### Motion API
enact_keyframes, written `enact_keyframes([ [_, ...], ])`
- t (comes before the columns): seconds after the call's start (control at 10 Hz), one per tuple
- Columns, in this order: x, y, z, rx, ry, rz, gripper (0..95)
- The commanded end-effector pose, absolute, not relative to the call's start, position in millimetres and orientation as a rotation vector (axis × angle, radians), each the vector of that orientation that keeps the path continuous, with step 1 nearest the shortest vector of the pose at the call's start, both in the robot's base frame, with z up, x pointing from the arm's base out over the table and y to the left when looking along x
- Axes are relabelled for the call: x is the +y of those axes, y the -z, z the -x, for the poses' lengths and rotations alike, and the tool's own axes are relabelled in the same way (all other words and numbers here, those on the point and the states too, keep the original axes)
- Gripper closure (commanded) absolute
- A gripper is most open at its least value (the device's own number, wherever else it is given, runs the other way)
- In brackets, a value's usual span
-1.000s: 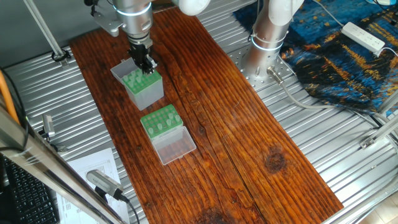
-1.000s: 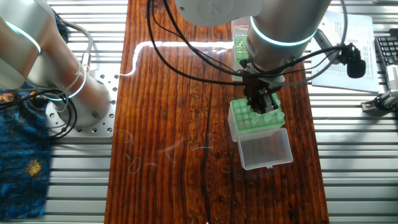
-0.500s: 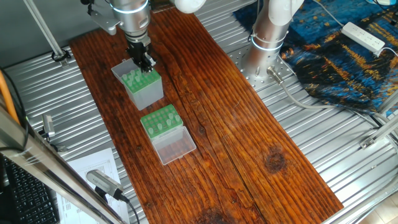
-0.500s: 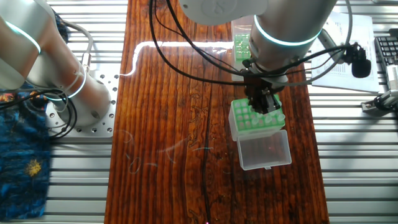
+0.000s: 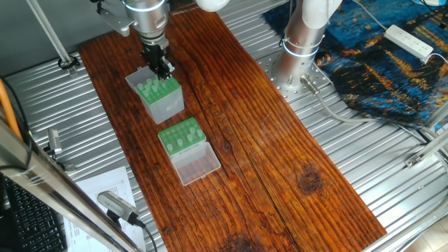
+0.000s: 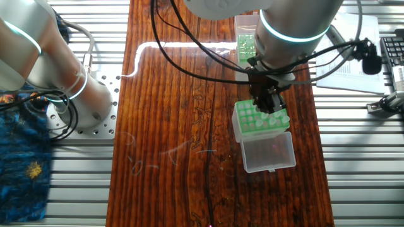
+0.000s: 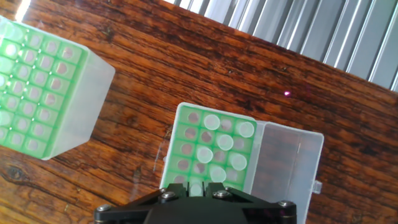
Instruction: Transfer all large pipette tips from one holder to another
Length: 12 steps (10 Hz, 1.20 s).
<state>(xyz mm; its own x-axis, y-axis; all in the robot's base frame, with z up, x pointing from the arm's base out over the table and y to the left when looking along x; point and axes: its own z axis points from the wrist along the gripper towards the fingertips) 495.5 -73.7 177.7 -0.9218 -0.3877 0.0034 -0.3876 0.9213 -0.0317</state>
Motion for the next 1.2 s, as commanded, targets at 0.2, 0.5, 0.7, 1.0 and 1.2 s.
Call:
enact_keyframes([
  [0.2,-73,-186,-496,3.074,0.049,0.637,95.0],
  [0.5,-73,-193,-499,3.07,0.049,0.648,95.0],
  [0.7,-72,-197,-500,3.067,0.044,0.652,95.0],
  [1.0,-72,-202,-500,3.065,0.047,0.67,95.0],
  [1.2,-71,-206,-501,3.06,0.044,0.682,95.0],
])
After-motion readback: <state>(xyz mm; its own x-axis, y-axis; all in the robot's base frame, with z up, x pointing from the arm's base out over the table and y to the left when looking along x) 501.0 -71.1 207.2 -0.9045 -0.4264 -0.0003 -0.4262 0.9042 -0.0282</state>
